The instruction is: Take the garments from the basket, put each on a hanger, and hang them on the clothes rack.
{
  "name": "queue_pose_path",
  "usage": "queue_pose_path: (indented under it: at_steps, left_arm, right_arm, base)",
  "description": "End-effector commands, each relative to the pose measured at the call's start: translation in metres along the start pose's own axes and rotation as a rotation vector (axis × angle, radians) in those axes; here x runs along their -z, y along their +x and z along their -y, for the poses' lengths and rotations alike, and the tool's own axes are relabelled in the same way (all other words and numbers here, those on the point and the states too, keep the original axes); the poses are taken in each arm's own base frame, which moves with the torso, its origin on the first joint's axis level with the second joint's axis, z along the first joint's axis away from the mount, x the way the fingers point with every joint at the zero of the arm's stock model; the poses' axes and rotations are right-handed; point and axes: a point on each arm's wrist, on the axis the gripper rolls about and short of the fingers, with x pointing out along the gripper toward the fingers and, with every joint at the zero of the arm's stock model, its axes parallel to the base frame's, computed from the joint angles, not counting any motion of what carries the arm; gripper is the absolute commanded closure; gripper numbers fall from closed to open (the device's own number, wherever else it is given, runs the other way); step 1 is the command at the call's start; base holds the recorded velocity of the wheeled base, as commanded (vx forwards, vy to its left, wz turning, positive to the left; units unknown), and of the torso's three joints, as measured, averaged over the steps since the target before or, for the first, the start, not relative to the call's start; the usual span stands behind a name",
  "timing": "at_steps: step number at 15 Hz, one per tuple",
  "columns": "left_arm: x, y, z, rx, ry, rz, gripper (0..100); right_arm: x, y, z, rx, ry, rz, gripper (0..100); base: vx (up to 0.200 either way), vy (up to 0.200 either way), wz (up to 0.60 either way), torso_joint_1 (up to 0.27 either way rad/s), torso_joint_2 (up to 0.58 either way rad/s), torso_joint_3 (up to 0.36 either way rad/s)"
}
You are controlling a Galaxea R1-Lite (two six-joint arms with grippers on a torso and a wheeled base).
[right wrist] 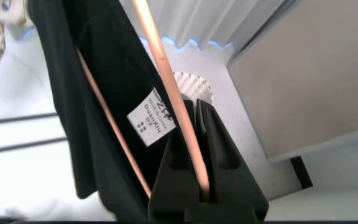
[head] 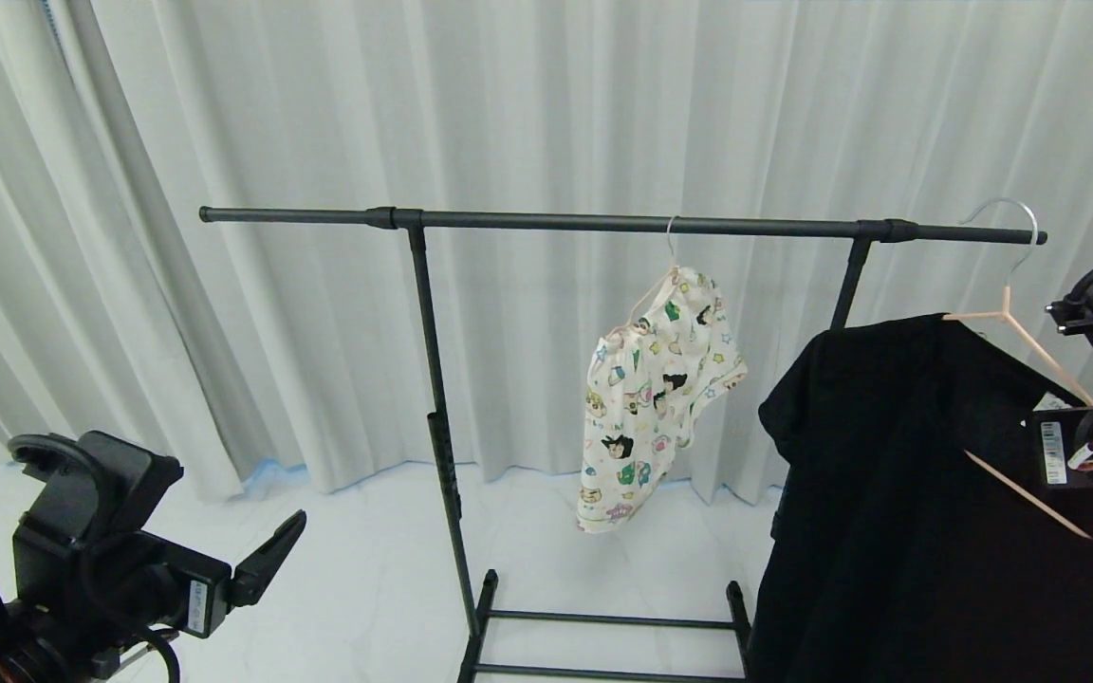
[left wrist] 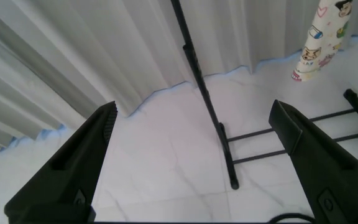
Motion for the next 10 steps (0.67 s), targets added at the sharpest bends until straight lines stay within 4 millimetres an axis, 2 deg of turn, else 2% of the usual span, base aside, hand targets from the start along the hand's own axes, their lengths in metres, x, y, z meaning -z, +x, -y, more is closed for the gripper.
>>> queue_pose_path:
  at_steps: [1,10]
  left_arm:
    - [-0.001,-0.0002,0.0023,0.014,0.005,0.007,0]
    - [-0.0009,0.0005,0.0034,0.021,0.007,0.005,0]
  right_arm:
    - [-0.0009,-0.0004,0.0,0.0,0.002,0.003,100]
    - [-0.0017,-0.0002,0.0002,0.019,-0.016,0.009,100]
  base:
    - [0.2,0.0,0.0,0.002,0.0,0.007]
    - [0.2,0.0,0.0,0.002,0.0,0.002]
